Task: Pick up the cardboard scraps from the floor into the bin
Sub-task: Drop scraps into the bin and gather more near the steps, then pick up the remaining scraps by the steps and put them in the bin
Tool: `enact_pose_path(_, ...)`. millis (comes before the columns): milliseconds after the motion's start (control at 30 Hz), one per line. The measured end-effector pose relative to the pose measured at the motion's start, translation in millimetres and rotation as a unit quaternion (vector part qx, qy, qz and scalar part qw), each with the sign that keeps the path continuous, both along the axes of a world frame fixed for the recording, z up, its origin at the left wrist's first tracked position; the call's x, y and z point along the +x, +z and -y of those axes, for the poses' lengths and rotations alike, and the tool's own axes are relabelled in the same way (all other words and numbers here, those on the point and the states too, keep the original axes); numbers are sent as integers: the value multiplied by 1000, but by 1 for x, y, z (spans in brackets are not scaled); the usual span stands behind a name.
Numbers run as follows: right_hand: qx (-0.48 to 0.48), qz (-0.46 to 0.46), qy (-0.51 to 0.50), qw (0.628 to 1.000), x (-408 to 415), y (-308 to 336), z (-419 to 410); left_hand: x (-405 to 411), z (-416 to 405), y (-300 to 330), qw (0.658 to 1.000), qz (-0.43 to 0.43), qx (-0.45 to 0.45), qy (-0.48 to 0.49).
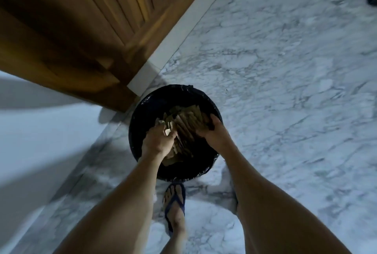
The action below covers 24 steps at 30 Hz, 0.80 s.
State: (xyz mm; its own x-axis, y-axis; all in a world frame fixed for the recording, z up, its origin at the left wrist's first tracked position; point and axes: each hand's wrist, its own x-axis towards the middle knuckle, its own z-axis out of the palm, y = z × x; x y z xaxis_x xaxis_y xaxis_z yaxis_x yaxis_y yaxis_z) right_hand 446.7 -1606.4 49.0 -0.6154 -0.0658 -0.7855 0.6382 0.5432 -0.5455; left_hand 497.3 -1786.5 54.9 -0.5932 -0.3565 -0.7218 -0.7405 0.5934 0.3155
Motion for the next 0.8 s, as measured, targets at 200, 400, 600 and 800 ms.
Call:
enact_pose_path(200, -15, -31, -122, 992, 40, 51, -77, 2, -99, 48, 991, -66, 77, -85)
enact_pose_path(400, 5, -57, -238, 970, 113, 77, -214, 42, -250, 67, 963, -71, 129, -224)
enact_pose_path(600, 22, -42, -384, 922, 260, 89, -390, 136, -424, 77, 924, -29, 140, -354)
enact_pose_path(800, 75, 27, -585, 807, 494, 90, -557, 283, -600, 75, 851, 72, 191, -485)
